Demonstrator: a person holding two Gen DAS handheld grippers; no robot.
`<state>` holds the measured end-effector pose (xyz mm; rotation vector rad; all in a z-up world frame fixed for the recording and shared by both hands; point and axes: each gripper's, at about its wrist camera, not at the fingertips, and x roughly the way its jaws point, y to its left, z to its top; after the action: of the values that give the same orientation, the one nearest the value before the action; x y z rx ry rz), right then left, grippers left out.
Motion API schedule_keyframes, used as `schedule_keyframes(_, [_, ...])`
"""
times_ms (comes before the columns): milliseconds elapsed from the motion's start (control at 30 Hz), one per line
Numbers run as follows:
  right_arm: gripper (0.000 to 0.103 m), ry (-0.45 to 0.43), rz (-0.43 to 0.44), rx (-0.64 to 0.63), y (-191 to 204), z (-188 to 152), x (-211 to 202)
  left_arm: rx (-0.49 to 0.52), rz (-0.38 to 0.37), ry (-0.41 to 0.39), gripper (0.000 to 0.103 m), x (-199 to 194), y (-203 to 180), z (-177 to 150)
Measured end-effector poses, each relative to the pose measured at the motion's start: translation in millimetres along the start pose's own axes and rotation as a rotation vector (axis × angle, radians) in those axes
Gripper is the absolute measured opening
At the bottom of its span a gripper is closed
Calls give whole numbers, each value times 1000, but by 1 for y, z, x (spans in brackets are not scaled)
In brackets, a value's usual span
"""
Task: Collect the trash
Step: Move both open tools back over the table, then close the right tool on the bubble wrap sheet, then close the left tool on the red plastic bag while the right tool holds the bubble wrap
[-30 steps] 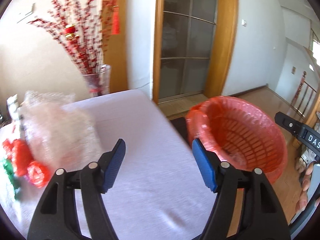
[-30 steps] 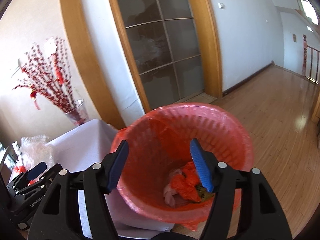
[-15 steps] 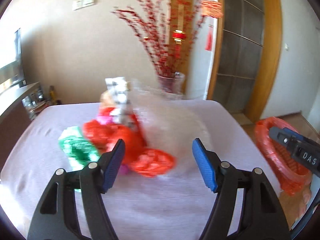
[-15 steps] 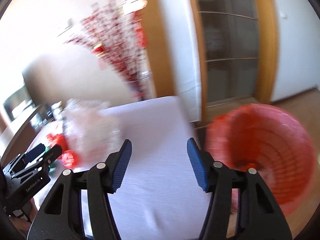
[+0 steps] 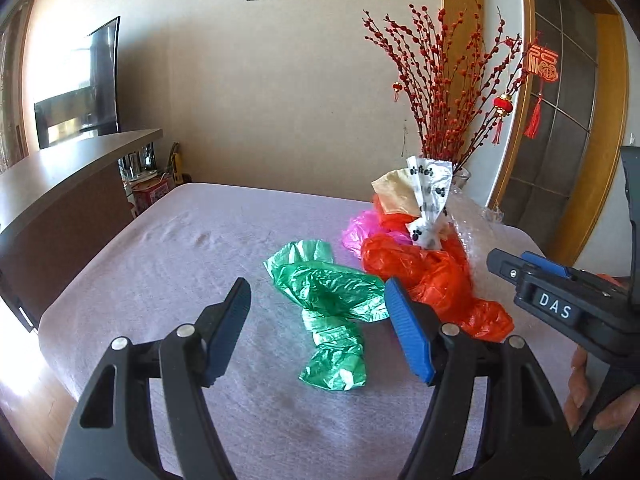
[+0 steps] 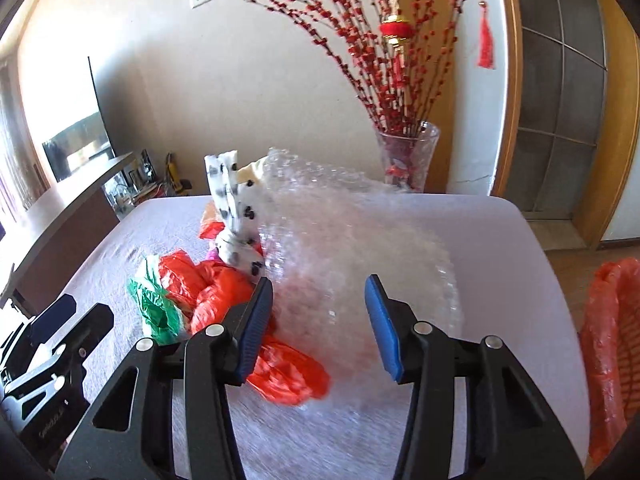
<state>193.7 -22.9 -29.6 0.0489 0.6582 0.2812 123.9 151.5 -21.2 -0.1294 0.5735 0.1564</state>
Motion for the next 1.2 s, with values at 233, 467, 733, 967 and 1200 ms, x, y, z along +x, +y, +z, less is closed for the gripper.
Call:
schedule_keyframes(233, [39,20,-68,-75,29,-4,23,-44,15,14,68,10,28,1])
schedule_keyframes(467, [8,21,-107,-49,10,-13,14,-47,14,27,68,14,28,-3])
schedule_keyframes(733, [6,-19,-93,47,-29,-18,-20,-12,-36,23,68,8,4,-2])
schedule_keyframes(967, [6,-14,-54,155,-63,-26,-37,81,-111,29,68,9,-44,2])
schedule_keyframes(1200, [6,-29,-79,202,-89,-37,-53,148,-132,56,68,24,-77,2])
